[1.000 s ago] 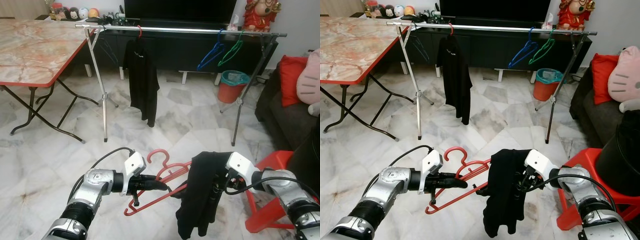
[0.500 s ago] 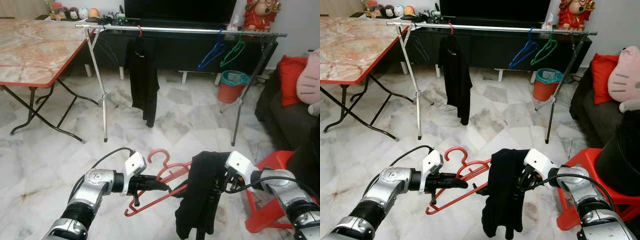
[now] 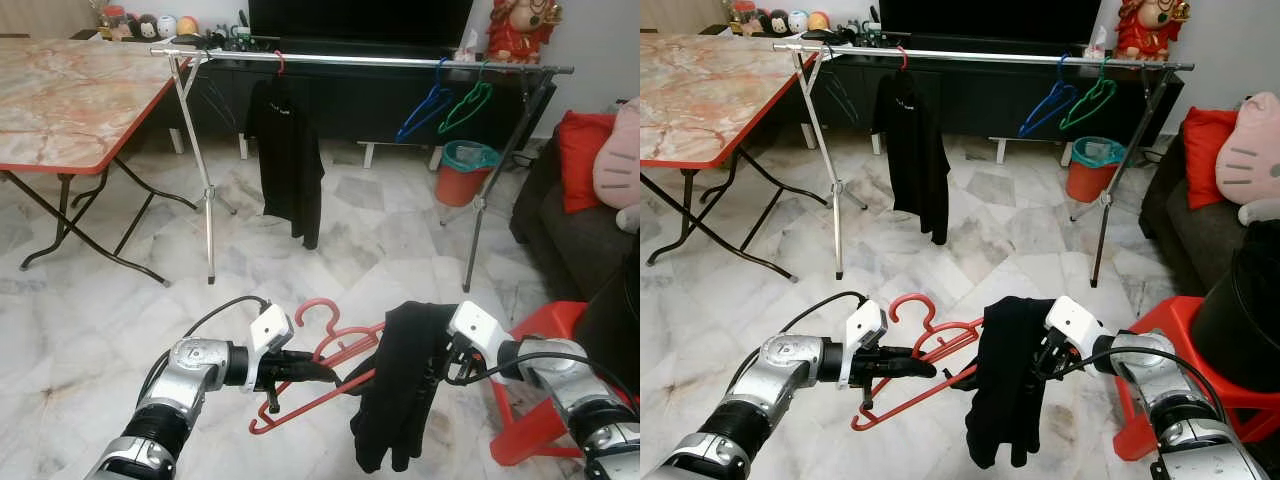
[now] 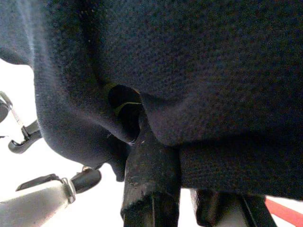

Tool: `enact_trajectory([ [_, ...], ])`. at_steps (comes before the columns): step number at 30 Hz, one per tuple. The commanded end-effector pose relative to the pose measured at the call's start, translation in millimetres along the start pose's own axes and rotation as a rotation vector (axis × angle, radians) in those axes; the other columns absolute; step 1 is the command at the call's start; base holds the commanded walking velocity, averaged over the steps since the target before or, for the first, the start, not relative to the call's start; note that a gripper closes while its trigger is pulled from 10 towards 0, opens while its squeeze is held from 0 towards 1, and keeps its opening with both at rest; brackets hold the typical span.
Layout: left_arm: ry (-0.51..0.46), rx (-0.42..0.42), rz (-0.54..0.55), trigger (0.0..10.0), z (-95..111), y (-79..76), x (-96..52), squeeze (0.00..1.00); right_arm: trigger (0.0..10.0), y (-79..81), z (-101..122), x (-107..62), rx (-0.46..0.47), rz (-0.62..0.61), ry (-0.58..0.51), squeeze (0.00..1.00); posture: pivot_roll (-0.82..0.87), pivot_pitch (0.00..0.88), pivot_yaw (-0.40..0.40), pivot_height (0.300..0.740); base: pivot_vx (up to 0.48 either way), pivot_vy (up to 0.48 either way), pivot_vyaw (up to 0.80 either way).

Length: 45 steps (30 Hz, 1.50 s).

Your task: Hang hanger

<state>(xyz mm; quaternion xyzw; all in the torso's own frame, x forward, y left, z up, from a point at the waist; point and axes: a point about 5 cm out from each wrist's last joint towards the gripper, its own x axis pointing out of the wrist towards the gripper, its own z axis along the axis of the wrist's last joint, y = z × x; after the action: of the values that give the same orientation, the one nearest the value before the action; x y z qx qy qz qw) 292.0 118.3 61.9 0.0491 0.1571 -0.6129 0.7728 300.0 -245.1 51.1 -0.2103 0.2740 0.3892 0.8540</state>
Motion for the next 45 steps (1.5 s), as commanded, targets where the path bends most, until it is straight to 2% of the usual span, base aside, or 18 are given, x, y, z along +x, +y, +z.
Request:
enact_trajectory([
  [1,-0.022,0.036,-0.011,0.0,6,-0.5,2.7,0.0,0.0,-2.9,9,1.0,-0.01,-0.004,-0.034,0.0,-0.14,0.0,-0.097,0.74,0.0,0.0,0.0],
  [12,0.044,0.005,0.089,0.0,-13,4.4,-10.7,0.0,0.0,-3.9,7,-0.6,-0.018,-0.011,-0.025,0.0,-0.14,0.0,-0.09,0.74,0.0,0.0,0.0],
  [14,0.108,0.017,0.106,0.0,-23,3.9,-16.6,0.0,0.0,-5.1,6,-2.5,-0.019,-0.015,-0.018,0.0,-0.14,0.0,-0.09,0.74,0.0,0.0,0.0],
  [24,0.258,0.034,0.173,0.0,-51,1.3,-30.9,0.0,0.0,-6.3,6,-3.5,-0.029,-0.016,-0.004,0.0,-0.13,0.0,-0.087,0.74,0.0,0.0,0.0],
  [26,0.332,0.048,0.206,0.7,-64,-1.5,-37.0,0.0,0.0,-6.6,6,-3.3,-0.031,-0.02,-0.001,0.0,-0.13,0.0,-0.087,0.74,0.0,0.0,0.0],
  [27,0.356,0.055,0.216,0.7,-68,-2.4,-39.0,0.0,0.0,-6.7,6,-3.2,-0.031,-0.022,0.0,0.0,-0.13,0.0,-0.087,0.74,0.0,0.0,0.0],
  [28,0.369,0.054,0.244,3.6,-71,-2.6,-40.9,0.0,0.0,-7.2,6,-3.0,-0.023,-0.031,-0.001,0.0,-0.13,0.0,-0.087,0.74,0.0,0.0,0.0],
  [29,0.373,0.053,0.263,3.6,-73,-2.5,-41.9,0.0,0.0,-7.6,6,-2.9,-0.018,-0.038,-0.003,0.0,-0.13,0.0,-0.087,0.74,0.0,0.0,0.0],
  [30,0.396,0.047,0.335,10.0,-79,-1.3,-45.6,0.0,0.0,-8.9,5,-2.1,0.003,-0.065,0.002,0.0,-0.13,0.0,-0.087,0.74,0.0,0.0,0.0],
  [36,0.411,0.028,0.497,10.0,-90,0.3,-53.5,0.0,0.0,-10.7,1,0.1,0.051,-0.144,0.023,0.0,-0.13,0.0,-0.082,0.74,0.0,0.0,0.0],
  [39,0.43,-0.003,0.611,10.0,-99,-1.5,-55.7,0.0,0.0,-11.5,-3,3.2,0.155,-0.245,0.015,0.0,-0.13,0.0,-0.074,0.74,0.0,0.0,0.0],
  [41,0.435,-0.014,0.638,10.0,-101,-1.9,-56.1,0.0,0.0,-10.5,-4,4.6,0.173,-0.262,0.014,0.0,-0.13,0.0,-0.072,0.74,0.0,0.0,0.0],
  [42,0.436,-0.015,0.703,10.0,-104,-2.0,-56.3,0.0,0.0,-8.2,-7,7.9,0.205,-0.306,0.017,0.0,-0.14,0.0,-0.068,0.74,0.0,0.0,0.0],
  [43,0.412,-0.042,0.774,10.0,-105,-0.9,-56.9,0.0,0.3,-7.9,-11,9.6,0.259,-0.381,0.013,0.0,-0.15,0.0,-0.065,0.74,0.0,0.0,0.0],
  [44,0.375,-0.093,0.883,10.0,-105,1.0,-58.6,0.0,9.8,-6.8,-16,11.5,0.35,-0.504,0.003,0.0,-0.15,0.0,-0.061,0.74,0.0,0.0,0.0],
  [45,0.363,-0.112,0.921,10.0,-106,1.8,-59.4,0.0,9.8,-6.1,-18,12.1,0.383,-0.55,-0.002,0.0,-0.15,0.0,-0.061,0.74,0.0,0.0,0.0],
])
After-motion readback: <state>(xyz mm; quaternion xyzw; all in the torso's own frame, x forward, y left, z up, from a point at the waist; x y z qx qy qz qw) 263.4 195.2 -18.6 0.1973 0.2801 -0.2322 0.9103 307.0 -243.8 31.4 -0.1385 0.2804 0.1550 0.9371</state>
